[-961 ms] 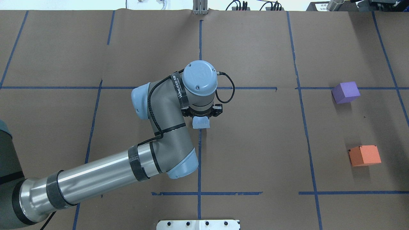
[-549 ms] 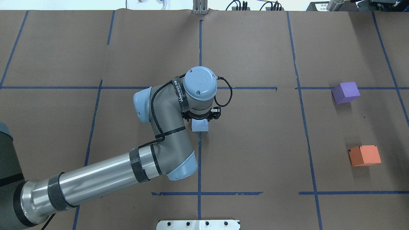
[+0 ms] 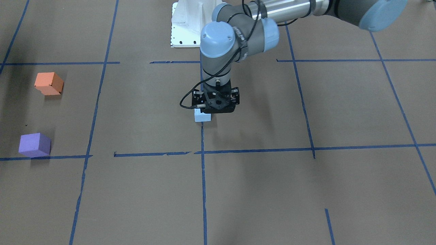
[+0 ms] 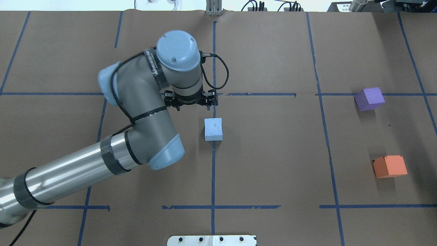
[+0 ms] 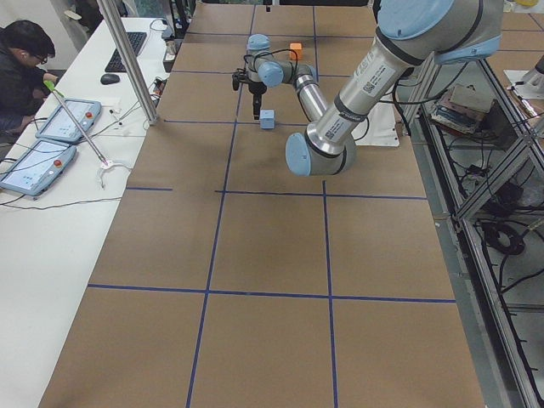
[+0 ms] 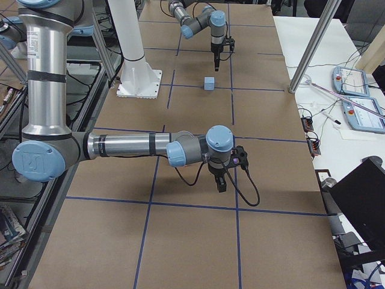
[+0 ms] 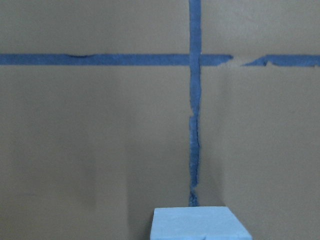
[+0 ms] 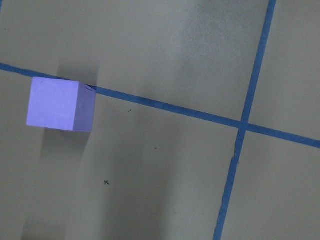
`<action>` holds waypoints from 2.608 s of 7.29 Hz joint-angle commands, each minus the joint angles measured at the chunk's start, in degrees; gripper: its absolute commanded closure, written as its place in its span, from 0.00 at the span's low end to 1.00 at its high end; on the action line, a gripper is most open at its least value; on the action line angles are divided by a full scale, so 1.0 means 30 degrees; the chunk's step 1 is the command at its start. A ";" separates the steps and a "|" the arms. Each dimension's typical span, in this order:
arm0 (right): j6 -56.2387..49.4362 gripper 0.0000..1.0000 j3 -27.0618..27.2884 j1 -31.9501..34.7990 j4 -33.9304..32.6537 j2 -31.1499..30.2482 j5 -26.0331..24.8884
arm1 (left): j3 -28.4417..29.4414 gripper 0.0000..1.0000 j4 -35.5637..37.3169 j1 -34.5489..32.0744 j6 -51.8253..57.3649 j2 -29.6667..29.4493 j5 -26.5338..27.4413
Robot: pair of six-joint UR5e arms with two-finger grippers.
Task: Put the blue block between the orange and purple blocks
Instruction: 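Open the left gripper and withdraw it while the right arm reaches in, then lower the right gripper onto the light blue cube and grasp it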
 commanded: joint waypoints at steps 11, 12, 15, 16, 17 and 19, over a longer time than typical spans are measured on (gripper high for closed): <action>1.6813 0.00 0.0819 -1.2310 -0.4043 1.2666 -0.4550 | -0.2725 0.00 0.0316 -1.7987 2.3553 1.6196 -0.7976; 1.8371 0.00 0.0760 -1.3890 -0.4043 1.3460 -0.5921 | -0.2694 0.00 0.0285 -1.7988 2.3582 1.6226 -0.8005; 2.1367 0.00 -0.2859 -1.6506 -0.4044 1.7323 -0.8679 | -0.2927 0.00 0.0285 -1.7959 2.3523 1.6226 -0.8005; 2.1752 0.00 -0.4642 -1.7064 -0.3985 1.8437 -0.9385 | -0.2870 0.00 0.0285 -1.7959 2.3523 1.6226 -0.8005; 2.1929 0.00 -0.5849 -1.7418 -0.3927 1.9086 -0.9682 | -0.2927 0.00 0.0285 -1.7959 2.3523 1.6226 -0.8005; 2.1611 0.00 -0.5920 -1.7772 -0.3926 1.8452 -1.0063 | -0.2870 0.00 0.0285 -1.7959 2.3494 1.6226 -0.8005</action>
